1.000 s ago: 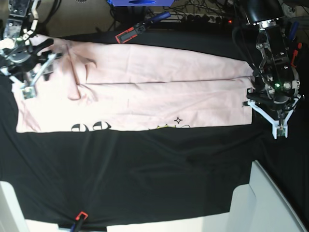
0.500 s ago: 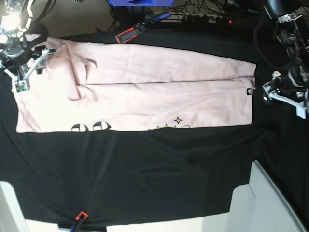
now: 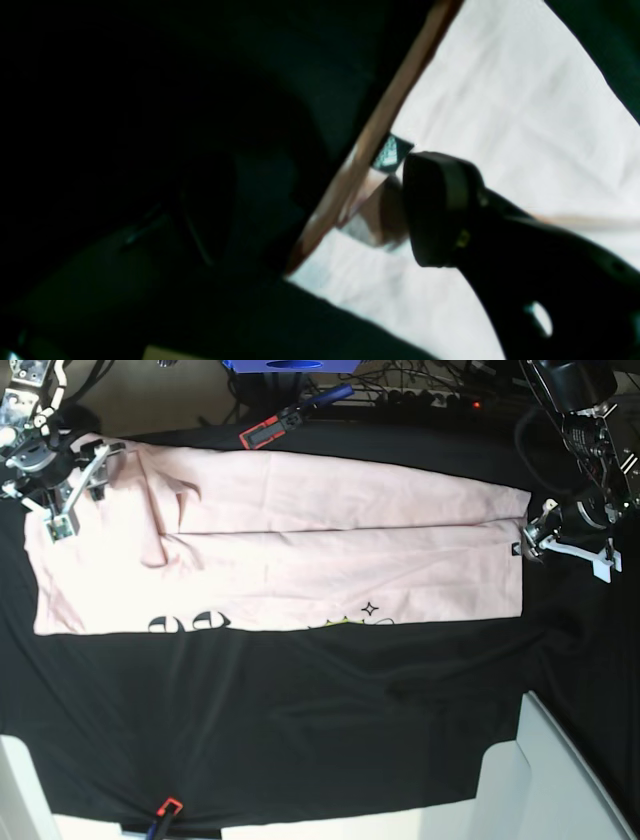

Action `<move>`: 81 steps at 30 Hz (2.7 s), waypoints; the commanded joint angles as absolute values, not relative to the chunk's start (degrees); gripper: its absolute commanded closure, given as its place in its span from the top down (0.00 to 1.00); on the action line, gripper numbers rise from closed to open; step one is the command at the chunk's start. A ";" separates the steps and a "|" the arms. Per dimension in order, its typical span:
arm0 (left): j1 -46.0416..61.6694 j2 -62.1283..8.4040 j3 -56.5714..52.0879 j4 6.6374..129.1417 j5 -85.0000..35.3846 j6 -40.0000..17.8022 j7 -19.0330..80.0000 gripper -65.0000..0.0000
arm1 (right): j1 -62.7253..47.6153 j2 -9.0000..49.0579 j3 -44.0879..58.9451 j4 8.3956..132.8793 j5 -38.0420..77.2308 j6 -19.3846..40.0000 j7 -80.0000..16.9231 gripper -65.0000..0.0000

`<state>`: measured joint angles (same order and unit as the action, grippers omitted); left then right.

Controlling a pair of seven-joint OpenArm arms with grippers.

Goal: Fold the T-shirt properly
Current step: 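Grasp the shirt end near the left gripper with the left gripper, then fold the grasped end with the left gripper over toward the right gripper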

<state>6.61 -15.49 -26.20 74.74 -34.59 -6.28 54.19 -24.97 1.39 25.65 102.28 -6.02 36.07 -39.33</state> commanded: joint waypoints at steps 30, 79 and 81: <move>4.97 -14.55 -16.04 67.74 -34.59 -6.37 45.49 0.61 | -25.80 1.80 25.54 103.34 -5.76 36.18 -38.29 0.51; 8.13 -5.85 -16.04 99.65 -34.59 -6.02 61.67 0.00 | -25.80 1.80 25.45 103.16 -5.67 36.18 -38.29 0.51; 8.31 -3.82 -15.60 100.70 -34.68 -6.02 62.02 0.00 | -25.71 1.80 25.45 103.16 -5.67 36.18 -38.37 0.51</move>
<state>8.78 -3.49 -15.70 99.46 -33.69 -5.89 62.41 -25.89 1.39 25.36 102.35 -6.17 36.21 -39.24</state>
